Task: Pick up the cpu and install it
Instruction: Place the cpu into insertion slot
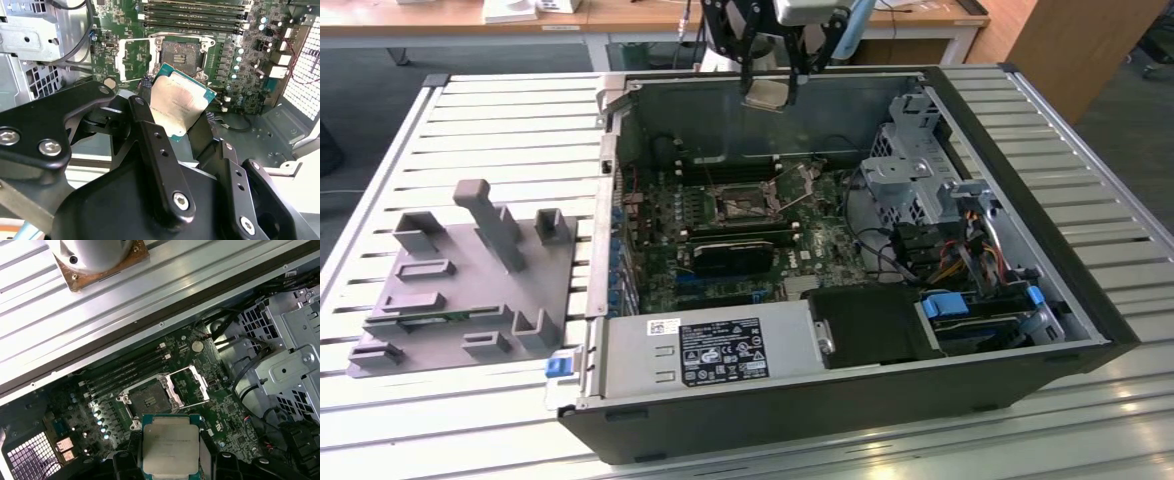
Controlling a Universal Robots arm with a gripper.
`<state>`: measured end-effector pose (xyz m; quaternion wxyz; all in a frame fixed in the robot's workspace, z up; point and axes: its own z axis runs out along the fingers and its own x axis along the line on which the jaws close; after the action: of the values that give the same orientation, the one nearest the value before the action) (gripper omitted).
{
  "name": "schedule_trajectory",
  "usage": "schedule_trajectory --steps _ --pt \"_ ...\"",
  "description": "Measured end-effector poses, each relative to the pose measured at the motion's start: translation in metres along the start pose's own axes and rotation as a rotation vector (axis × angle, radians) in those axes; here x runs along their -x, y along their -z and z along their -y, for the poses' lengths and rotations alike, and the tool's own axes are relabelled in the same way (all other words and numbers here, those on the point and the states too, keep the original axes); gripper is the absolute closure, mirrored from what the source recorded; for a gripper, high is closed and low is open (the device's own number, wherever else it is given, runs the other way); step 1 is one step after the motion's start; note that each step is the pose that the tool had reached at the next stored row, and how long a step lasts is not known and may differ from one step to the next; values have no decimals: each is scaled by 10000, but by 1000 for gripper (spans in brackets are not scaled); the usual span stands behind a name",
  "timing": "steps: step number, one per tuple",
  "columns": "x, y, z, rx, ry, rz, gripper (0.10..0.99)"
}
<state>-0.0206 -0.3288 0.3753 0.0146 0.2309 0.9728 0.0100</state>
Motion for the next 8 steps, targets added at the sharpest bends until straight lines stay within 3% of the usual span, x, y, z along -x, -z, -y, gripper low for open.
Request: schedule_trajectory --steps 8 --pt "0 0 0 -7 -308 8 545"
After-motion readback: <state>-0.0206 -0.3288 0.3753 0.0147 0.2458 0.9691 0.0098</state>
